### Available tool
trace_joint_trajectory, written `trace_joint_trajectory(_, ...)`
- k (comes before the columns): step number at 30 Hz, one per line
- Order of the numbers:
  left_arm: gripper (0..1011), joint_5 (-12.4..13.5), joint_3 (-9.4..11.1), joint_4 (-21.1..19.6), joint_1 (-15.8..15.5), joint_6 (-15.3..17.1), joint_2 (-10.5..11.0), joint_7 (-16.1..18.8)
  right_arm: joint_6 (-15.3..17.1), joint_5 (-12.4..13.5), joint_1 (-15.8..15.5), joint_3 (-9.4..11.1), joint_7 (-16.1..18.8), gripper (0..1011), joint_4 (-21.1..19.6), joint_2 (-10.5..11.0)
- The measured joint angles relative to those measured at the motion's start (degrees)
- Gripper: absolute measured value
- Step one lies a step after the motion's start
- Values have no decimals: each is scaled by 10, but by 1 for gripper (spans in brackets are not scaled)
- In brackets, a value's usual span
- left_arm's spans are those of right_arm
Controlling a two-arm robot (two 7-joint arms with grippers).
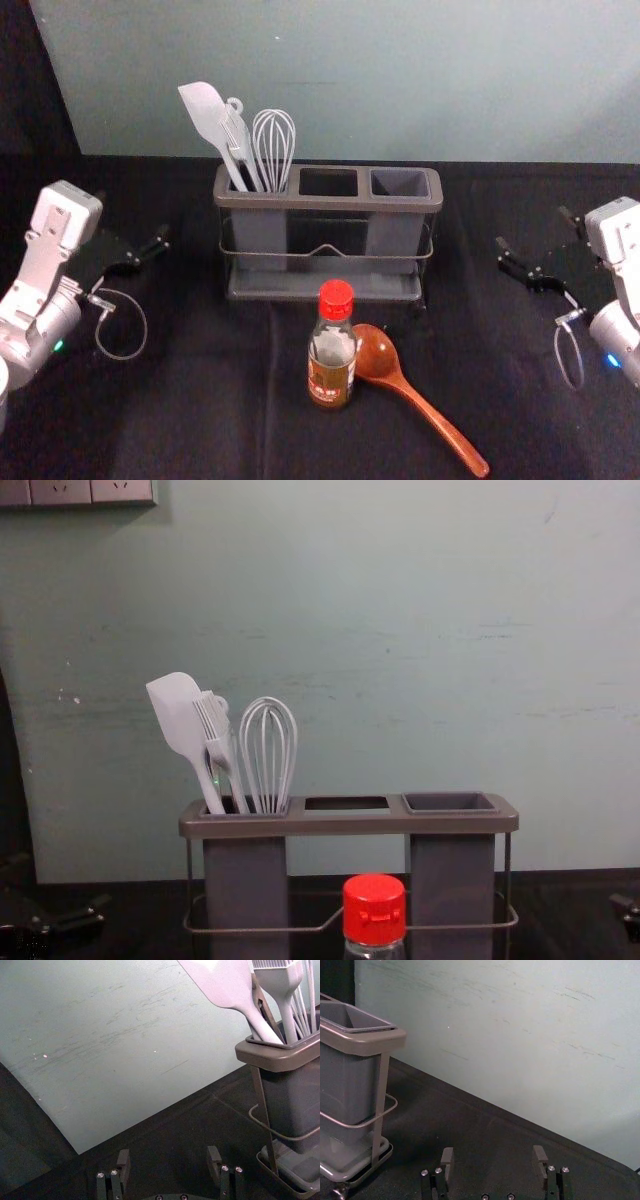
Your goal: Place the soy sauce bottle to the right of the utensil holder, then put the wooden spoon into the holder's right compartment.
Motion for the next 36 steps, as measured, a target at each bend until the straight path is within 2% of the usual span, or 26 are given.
trace_joint_trajectory(13,1005,0,0,0,0,0,0,0,0,0,0,0,0,1002,0,0)
trace_joint_trajectory(21,1005,0,0,0,0,0,0,0,-20,-10,-27,22,1,1002,-53,12)
trace_joint_trajectory(26,1005,0,0,0,0,0,0,0,-37,-3,-63,45,4,1002,-109,29)
trace_joint_trajectory(27,1005,0,0,0,0,0,0,0,-44,3,-78,53,8,1002,-128,35)
trace_joint_trajectory(31,1005,0,0,0,0,0,0,0,-60,20,-109,70,17,1002,-158,48)
trace_joint_trajectory(34,1005,0,0,0,0,0,0,0,-84,56,-154,94,41,1002,-193,66)
trace_joint_trajectory(36,1005,0,0,0,0,0,0,0,-92,70,-169,101,51,1002,-202,72)
